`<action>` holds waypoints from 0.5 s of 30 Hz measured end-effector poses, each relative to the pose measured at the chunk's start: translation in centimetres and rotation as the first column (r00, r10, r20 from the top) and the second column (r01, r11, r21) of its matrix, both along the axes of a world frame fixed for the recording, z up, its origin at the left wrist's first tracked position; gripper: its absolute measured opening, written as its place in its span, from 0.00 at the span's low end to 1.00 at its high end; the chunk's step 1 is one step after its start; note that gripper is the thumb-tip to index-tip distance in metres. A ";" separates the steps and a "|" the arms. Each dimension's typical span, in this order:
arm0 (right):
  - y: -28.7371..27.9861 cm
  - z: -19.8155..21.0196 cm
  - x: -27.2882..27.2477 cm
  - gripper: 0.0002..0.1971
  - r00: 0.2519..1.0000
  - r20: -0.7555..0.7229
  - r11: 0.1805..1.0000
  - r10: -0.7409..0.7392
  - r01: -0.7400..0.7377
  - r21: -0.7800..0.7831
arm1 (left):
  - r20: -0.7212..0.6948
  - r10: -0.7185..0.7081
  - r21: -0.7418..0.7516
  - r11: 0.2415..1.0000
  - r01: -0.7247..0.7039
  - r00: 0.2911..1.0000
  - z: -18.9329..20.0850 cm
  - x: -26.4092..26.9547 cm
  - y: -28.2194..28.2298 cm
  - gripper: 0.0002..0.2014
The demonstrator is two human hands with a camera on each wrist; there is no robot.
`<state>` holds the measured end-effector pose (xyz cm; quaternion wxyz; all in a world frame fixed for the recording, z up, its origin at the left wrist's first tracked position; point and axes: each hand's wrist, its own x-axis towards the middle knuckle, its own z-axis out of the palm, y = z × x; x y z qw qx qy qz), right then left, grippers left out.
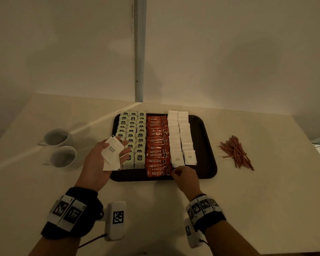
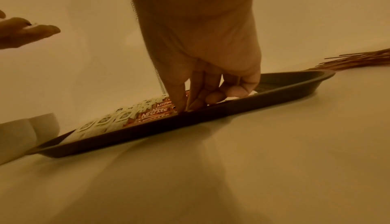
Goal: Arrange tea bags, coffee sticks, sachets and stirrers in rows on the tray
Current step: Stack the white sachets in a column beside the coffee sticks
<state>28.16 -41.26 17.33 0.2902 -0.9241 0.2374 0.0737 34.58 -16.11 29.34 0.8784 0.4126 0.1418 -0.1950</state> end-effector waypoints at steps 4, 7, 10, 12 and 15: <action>0.1 -0.1 -0.1 0.11 1.000 0.020 1.000 -0.023 0.023 0.003 | -0.003 0.008 0.000 1.000 -0.008 1.000 0.0 -0.1 0.3 0.15; 0.2 -0.1 -0.2 0.13 0.999 0.025 0.999 -0.044 0.044 -0.001 | -0.011 0.007 -0.011 1.000 -0.007 1.000 0.1 -0.2 0.5 0.15; 0.3 -0.2 -0.2 0.14 1.000 0.016 0.999 -0.025 0.026 -0.021 | -0.012 0.003 -0.010 1.000 -0.003 1.000 0.2 -0.3 0.4 0.15; 0.4 -0.2 -0.3 0.13 1.000 0.013 1.000 -0.011 0.011 -0.027 | -0.018 0.004 -0.010 1.000 -0.004 1.000 0.3 -0.4 0.4 0.15; 0.5 -0.1 -0.4 0.12 0.999 0.029 0.998 0.023 -0.021 -0.051 | -0.023 -0.004 -0.018 1.000 0.003 1.000 0.3 -0.4 0.3 0.15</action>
